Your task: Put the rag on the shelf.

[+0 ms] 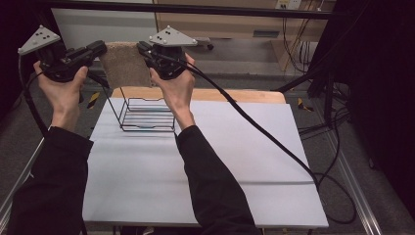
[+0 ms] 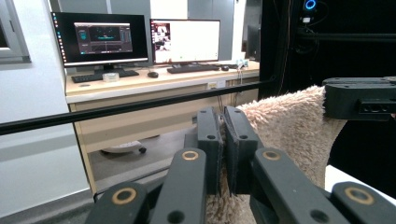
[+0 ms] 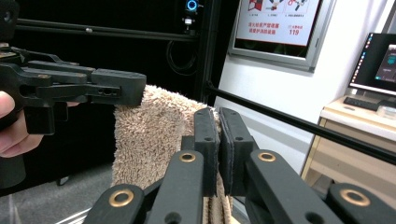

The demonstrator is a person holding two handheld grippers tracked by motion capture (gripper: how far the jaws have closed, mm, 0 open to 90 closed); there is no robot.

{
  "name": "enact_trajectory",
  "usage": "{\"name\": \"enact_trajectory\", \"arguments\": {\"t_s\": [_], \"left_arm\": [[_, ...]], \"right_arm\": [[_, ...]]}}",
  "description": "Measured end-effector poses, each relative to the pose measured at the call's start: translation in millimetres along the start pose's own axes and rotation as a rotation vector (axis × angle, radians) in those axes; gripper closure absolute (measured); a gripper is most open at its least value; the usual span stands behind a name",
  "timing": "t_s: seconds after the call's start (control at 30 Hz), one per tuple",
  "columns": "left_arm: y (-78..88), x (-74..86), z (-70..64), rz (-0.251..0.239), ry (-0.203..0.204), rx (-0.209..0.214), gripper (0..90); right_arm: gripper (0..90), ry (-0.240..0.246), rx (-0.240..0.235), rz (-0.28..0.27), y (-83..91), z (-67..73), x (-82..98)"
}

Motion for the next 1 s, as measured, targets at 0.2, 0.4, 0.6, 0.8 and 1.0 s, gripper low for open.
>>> {"name": "enact_trajectory", "arguments": {"t_s": [0.2, 0.4, 0.6, 0.8, 1.0], "left_arm": [[-4.8, -7.9, 4.5, -0.001, -0.006, -0.014, 85.6], [-9.6, -13.2, 10.6, -0.015, 0.008, -0.018, 85.6], [-18.0, -16.8, 15.5, -0.008, 0.007, -0.035, 85.6], [-29.1, -15.8, 21.9, 0.006, 0.012, -0.041, 85.6], [-39.2, -13.3, 25.5, 0.026, -0.014, -0.058, 85.6]], "right_arm": [[86.7, -0.024, -0.001, -0.01, -6.4, -6.4, -3.7], [86.7, -0.007, 0.012, -0.014, -12.4, -10.4, -11.8], [86.6, -0.011, 0.023, -0.008, -19.6, -16.9, -14.9], [86.7, 0.001, 0.035, 0.001, -27.4, -22.7, -13.6], [86.6, 0.005, 0.049, 0.017, -36.4, -30.6, -9.6]]}}
Point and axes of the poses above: each handheld gripper's, and its own axes: y roughly backward along the jaws, x roughly out of its underside, z roughly to its left, the point moved 6 cm from there along -y, roughly forward along the jaws, and after that the axes turned 10 degrees about z, right-handed, at the moved point
